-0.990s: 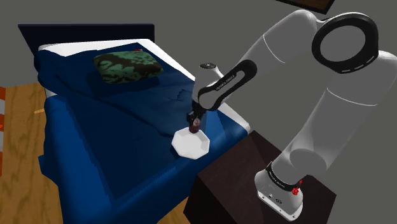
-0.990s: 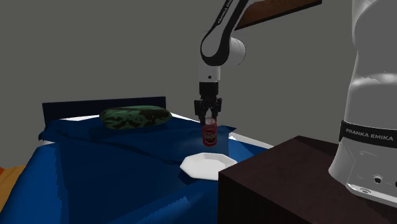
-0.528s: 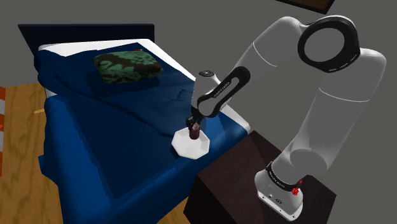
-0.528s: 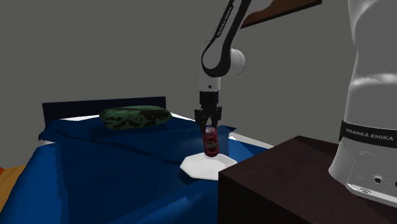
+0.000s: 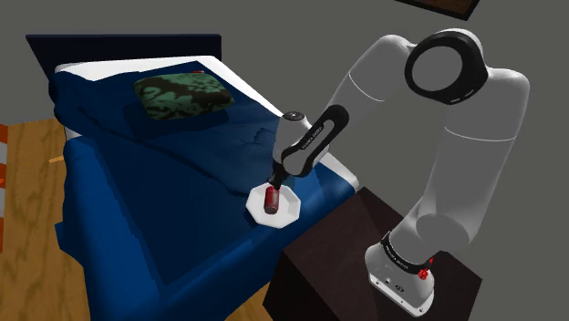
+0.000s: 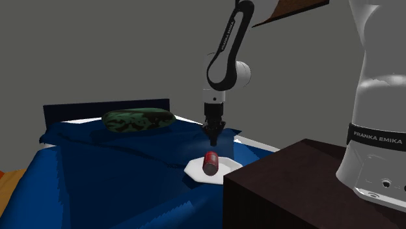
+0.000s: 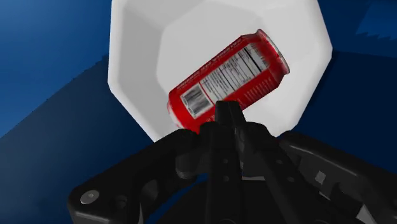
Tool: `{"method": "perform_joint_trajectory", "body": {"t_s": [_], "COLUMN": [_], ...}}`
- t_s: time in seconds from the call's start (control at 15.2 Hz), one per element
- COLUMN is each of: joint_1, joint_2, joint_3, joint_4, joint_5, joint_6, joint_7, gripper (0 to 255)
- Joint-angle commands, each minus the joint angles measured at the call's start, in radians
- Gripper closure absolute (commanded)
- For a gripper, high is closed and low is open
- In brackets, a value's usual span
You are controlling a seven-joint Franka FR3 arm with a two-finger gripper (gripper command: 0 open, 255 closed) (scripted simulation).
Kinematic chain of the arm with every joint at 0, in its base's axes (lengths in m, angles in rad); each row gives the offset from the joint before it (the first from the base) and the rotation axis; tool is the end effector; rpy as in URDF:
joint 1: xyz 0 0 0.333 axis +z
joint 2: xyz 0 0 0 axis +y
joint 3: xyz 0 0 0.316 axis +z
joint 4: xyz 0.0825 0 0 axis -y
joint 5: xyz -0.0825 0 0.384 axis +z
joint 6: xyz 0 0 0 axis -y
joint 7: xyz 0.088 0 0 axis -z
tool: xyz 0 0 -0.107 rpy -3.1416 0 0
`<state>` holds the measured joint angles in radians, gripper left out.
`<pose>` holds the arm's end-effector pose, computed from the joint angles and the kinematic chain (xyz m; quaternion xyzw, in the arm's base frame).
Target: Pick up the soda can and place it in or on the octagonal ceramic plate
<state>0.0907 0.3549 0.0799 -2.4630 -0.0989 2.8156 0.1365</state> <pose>0.4671 0.0880 0.1562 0.9981 0.0614 0.0003 0.0019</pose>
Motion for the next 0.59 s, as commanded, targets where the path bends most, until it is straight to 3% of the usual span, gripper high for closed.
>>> {"method": "perform_joint_trajectory", "body": {"t_s": [0.0,0.13,0.26,0.53], "joint_1": [0.0,-0.026,-0.081,-0.078], "joint_2": [0.0,0.075,0.159,0.228], "joint_3": [0.0,0.021,0.086,0.085], "joint_4": [0.0,-0.015,-0.021,0.012], "joint_5": [0.0,0.168,0.336,0.33], "joint_6": [0.0,0.142,0.289,0.326], "joint_7": [0.0,0.184,0.341,0.342], "gripper": [0,0,0,0]}}
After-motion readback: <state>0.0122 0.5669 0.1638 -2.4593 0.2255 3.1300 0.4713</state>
